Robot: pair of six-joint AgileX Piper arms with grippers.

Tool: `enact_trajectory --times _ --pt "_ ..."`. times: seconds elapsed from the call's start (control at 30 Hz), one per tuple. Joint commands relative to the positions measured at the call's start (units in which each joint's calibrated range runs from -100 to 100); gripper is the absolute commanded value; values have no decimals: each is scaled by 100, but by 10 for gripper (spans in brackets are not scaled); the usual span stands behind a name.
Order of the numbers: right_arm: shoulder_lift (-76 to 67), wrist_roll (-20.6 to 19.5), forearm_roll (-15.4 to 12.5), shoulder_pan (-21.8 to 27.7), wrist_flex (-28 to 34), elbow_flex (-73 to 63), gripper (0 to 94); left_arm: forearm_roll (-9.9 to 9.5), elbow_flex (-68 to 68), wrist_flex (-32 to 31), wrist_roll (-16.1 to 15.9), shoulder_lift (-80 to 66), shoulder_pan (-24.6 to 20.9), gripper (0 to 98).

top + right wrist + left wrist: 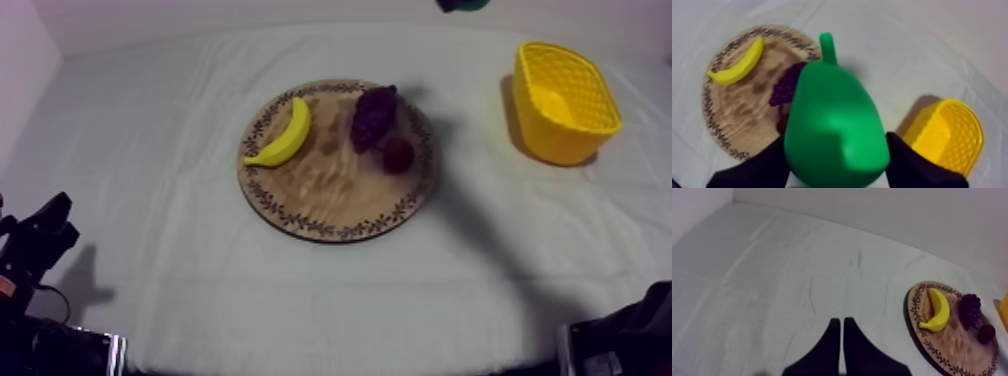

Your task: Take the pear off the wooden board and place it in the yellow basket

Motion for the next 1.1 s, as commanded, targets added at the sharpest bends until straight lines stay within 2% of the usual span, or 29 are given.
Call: enact_trajectory --times 0.0,0.27,0.5,0.7,1.07 --pt "6 95 -41 475 19 -45 491 -3 -2 0 -1 2 1 1" --pt "250 428 -91 1509 -55 -216 498 -3 -2 0 -1 2 1 1" --pt "604 569 -72 2142 -229 -306 500 -3 -2 0 -1 2 1 1" --pt "944 567 -60 2438 -523 -54 501 -3 -2 0 -1 2 1 1" --pt "1729 537 -111 2662 -1032 507 503 -3 -2 0 -1 2 1 1"
